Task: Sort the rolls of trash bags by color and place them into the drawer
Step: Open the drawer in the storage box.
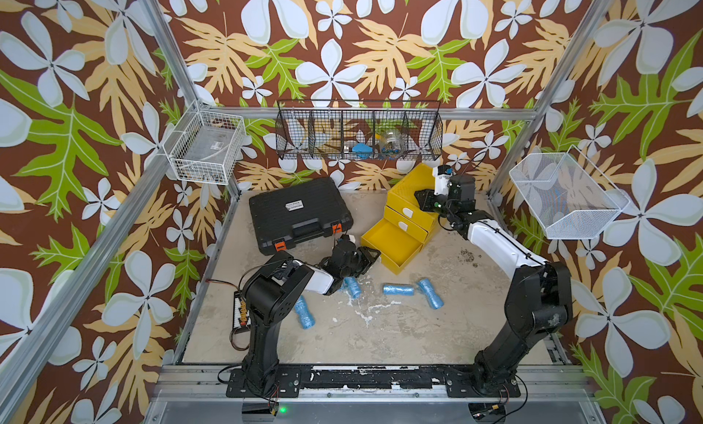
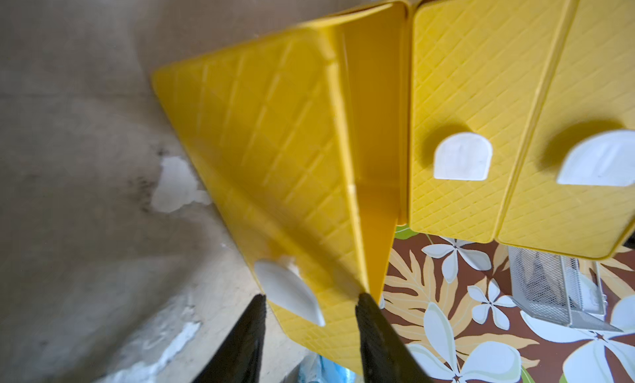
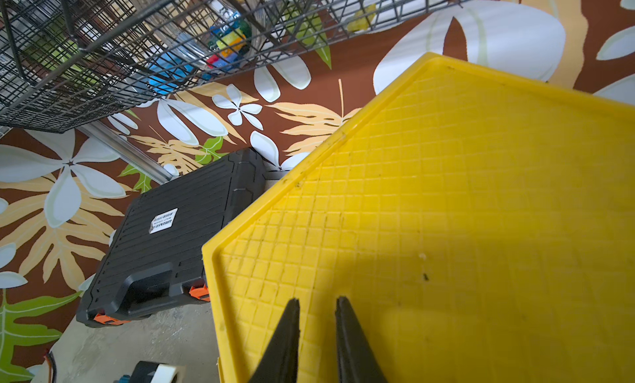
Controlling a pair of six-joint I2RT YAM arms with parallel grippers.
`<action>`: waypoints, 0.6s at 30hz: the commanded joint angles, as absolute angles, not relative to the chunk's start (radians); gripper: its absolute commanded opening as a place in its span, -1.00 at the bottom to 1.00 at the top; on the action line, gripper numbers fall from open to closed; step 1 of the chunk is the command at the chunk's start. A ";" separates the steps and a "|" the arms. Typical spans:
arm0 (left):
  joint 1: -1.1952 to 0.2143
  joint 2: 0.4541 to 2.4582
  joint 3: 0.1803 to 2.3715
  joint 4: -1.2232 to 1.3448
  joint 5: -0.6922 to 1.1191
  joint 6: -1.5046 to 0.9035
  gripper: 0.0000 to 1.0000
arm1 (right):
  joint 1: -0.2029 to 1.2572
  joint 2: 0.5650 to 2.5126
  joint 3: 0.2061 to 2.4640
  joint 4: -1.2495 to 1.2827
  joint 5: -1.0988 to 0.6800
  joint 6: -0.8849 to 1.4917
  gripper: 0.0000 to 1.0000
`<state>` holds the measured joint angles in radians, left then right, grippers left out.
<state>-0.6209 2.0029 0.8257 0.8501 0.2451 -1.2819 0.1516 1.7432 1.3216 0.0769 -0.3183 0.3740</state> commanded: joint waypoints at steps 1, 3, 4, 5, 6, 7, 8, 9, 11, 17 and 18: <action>-0.616 1.998 0.844 0.781 0.251 -1.238 -0.41 | 0.148 1.771 1.307 -0.242 -0.290 0.383 -0.58; -0.617 1.987 0.864 0.781 0.261 -1.228 -0.29 | 0.148 1.767 1.327 -0.254 -0.288 0.375 -0.58; -0.617 1.979 0.873 0.778 0.265 -1.225 -0.21 | 0.148 1.766 1.338 -0.262 -0.288 0.372 -0.57; -0.617 1.970 0.885 0.770 0.269 -1.218 -0.14 | 0.147 1.762 1.354 -0.269 -0.289 0.368 -0.56; -0.616 1.957 0.897 0.753 0.270 -1.207 -0.07 | 0.147 1.761 1.372 -0.278 -0.288 0.367 -0.55; -0.617 1.942 0.905 0.733 0.268 -1.197 -0.02 | 0.147 1.759 1.389 -0.285 -0.289 0.365 -0.53; -0.618 1.924 0.913 0.711 0.264 -1.186 0.04 | 0.147 1.756 1.411 -0.295 -0.290 0.364 -0.51; -0.618 1.904 0.917 0.694 0.260 -1.174 0.07 | 0.147 1.755 1.432 -0.306 -0.290 0.362 -0.49; -0.618 1.862 0.925 0.638 0.247 -1.147 0.12 | 0.148 1.751 1.471 -0.323 -0.291 0.362 -0.43; -0.623 1.716 0.883 0.503 0.220 -1.045 0.15 | 0.147 1.693 1.508 -0.330 -0.306 0.374 -0.24; -0.623 1.687 0.869 0.480 0.217 -1.018 0.15 | 0.147 1.676 1.500 -0.330 -0.306 0.373 -0.21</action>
